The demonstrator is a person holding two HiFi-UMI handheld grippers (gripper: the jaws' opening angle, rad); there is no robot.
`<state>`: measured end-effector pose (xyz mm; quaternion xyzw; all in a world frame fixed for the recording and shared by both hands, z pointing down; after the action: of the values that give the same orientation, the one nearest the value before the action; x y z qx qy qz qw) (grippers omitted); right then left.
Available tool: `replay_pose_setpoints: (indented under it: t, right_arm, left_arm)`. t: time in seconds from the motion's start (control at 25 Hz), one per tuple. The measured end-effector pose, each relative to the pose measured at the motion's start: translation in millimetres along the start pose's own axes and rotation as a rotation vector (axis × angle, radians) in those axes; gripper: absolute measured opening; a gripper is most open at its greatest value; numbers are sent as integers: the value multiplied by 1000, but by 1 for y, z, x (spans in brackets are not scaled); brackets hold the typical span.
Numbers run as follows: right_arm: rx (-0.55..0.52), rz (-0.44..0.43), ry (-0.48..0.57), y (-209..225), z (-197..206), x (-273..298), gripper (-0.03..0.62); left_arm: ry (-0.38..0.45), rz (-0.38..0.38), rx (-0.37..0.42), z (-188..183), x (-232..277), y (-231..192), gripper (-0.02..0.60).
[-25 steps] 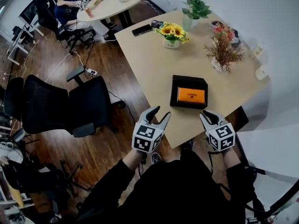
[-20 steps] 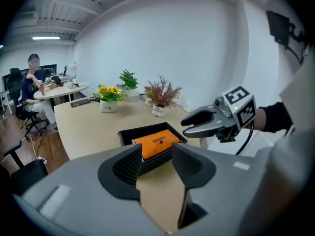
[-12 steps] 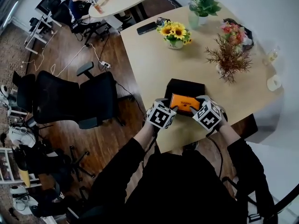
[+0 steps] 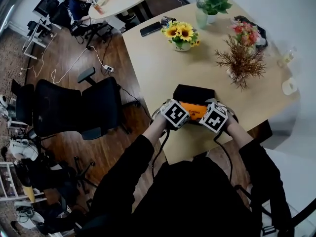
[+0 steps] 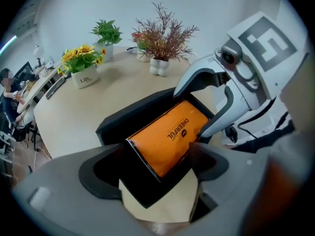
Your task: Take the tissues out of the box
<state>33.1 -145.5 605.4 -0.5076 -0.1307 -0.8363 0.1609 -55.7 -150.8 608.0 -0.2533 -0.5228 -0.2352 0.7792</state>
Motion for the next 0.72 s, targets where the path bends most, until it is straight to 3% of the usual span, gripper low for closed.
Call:
replay_pose_setpoints:
  t: [0.12,0.28,0.4,0.56,0.72]
  right_arm:
    - [38,-26,-38,2,0,5,356]
    - [69,-80,-111,-2,4,11,347]
    - [91,-115,-167,-6,9,16,334]
    - [85,-77,-162,1,3,14,313]
    - [95,-33,-127,-7,5,9,285]
  left_arm:
    - [-18,30,32,-6,6,-1,399]
    - [-29,12,128,-18,14,0,399]
    - [-33,5,154,-18,19,2,366]
    - [-26,18,160,-18,19,2,340]
    - [-1,-7,178,-18,14,11,275]
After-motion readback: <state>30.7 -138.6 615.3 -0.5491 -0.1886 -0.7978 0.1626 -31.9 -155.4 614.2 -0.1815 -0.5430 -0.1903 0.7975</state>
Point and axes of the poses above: the fingertips, and each gripper's own axes: x forward along the fingers, y to its right, z out of its underside, the point moved 4 cm from there along -x, backward along the fingers
